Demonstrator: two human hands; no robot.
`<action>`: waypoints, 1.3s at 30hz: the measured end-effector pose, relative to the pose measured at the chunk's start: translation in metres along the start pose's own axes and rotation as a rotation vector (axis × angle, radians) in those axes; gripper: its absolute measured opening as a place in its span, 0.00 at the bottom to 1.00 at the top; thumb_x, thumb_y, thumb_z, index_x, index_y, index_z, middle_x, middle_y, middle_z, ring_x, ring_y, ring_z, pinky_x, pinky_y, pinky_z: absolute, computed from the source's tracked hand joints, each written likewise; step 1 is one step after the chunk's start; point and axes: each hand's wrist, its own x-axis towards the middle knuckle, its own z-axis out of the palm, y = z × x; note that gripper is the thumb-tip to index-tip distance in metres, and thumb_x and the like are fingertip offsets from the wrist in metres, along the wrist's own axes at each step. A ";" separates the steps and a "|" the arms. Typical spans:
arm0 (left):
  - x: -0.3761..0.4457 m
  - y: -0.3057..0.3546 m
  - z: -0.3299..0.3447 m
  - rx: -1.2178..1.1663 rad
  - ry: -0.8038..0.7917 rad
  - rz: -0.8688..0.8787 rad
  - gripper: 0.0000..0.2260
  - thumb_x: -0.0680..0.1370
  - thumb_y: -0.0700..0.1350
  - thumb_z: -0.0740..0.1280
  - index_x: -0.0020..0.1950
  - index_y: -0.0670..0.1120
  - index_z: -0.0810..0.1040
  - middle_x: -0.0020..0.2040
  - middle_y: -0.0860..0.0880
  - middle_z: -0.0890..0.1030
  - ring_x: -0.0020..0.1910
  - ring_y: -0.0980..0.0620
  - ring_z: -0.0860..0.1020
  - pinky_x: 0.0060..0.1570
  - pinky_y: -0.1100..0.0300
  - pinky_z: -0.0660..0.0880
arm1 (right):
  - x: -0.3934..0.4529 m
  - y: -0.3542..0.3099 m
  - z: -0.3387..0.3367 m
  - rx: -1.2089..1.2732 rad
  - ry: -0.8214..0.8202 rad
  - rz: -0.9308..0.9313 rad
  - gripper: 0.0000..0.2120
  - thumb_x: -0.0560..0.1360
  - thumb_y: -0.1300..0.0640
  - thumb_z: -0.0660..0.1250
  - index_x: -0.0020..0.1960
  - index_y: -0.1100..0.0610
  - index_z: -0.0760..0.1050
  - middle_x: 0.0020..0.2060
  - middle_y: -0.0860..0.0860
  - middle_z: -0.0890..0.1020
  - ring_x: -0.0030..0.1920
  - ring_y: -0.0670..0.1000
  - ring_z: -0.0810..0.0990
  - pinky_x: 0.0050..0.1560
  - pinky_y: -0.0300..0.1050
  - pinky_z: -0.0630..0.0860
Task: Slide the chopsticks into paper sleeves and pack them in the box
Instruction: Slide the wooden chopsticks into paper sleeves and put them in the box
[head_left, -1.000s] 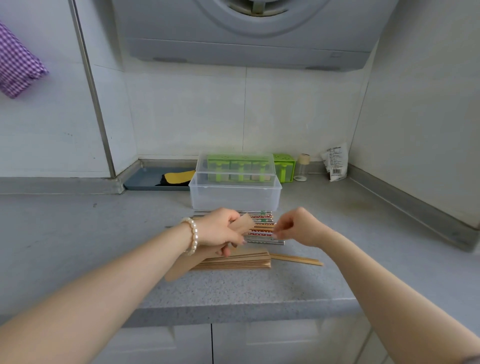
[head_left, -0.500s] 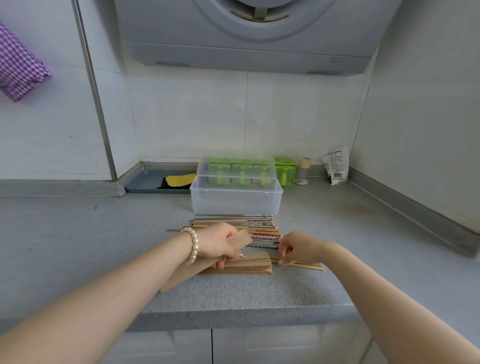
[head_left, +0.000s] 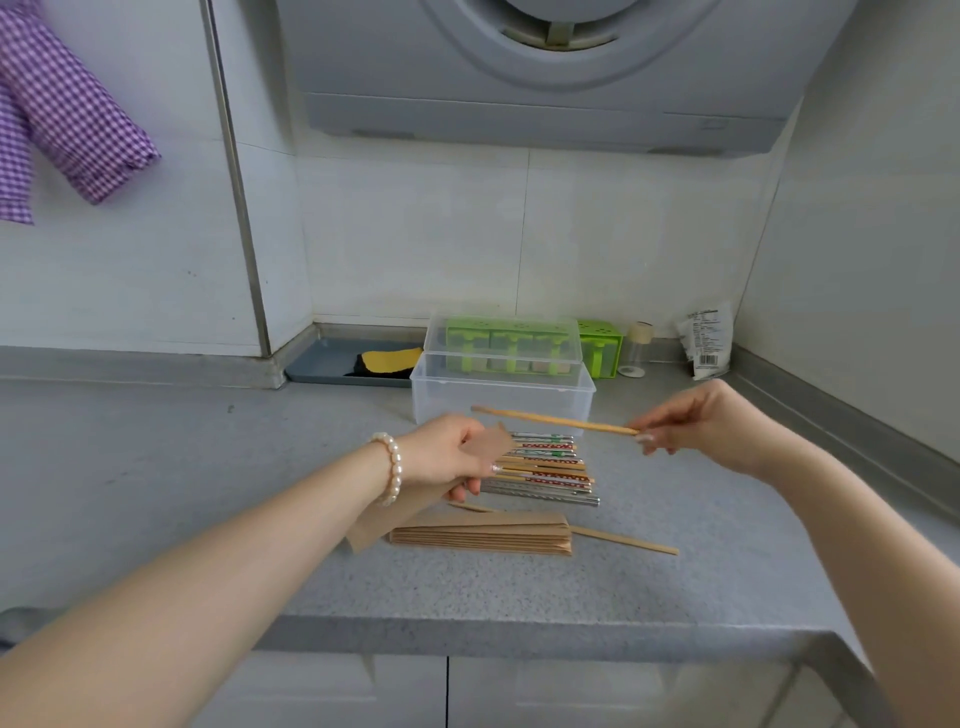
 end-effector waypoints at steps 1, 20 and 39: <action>0.000 0.000 -0.002 -0.004 0.012 0.009 0.04 0.77 0.42 0.66 0.46 0.51 0.72 0.35 0.49 0.79 0.30 0.55 0.77 0.34 0.63 0.77 | 0.000 0.000 -0.003 -0.059 0.002 0.016 0.18 0.67 0.67 0.73 0.32 0.43 0.82 0.28 0.46 0.84 0.29 0.41 0.78 0.34 0.29 0.74; 0.002 -0.001 -0.001 0.053 0.140 0.012 0.03 0.76 0.41 0.67 0.47 0.47 0.73 0.37 0.48 0.79 0.29 0.56 0.76 0.30 0.66 0.76 | -0.012 -0.001 0.002 -0.566 0.262 -0.290 0.08 0.66 0.62 0.75 0.41 0.51 0.85 0.29 0.32 0.75 0.36 0.36 0.76 0.43 0.41 0.70; -0.008 0.006 -0.005 0.268 -0.119 0.073 0.12 0.81 0.48 0.57 0.51 0.46 0.78 0.45 0.52 0.82 0.42 0.55 0.82 0.51 0.62 0.76 | -0.013 -0.007 -0.006 -0.462 0.145 -0.206 0.10 0.64 0.64 0.77 0.39 0.49 0.84 0.30 0.31 0.79 0.38 0.37 0.78 0.38 0.25 0.70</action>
